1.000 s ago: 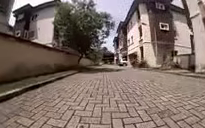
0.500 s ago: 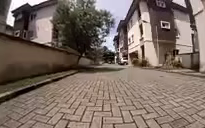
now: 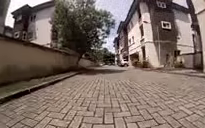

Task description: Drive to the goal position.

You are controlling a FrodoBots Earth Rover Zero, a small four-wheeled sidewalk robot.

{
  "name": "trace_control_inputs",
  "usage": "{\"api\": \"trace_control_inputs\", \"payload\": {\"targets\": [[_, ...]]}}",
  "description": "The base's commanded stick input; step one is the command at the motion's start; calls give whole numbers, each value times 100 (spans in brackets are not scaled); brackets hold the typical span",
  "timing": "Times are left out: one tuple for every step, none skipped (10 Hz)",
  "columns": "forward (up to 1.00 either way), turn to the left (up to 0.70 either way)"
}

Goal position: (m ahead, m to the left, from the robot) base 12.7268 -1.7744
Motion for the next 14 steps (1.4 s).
{"api": "trace_control_inputs", "payload": {"targets": [[50, 0], [50, 0], [50, 0], [50, 0], [50, 0], [50, 0], [50, 0], [50, 0], [50, 0], [50, 0], [50, 0], [50, 0], [50, 0], [50, -19]]}}
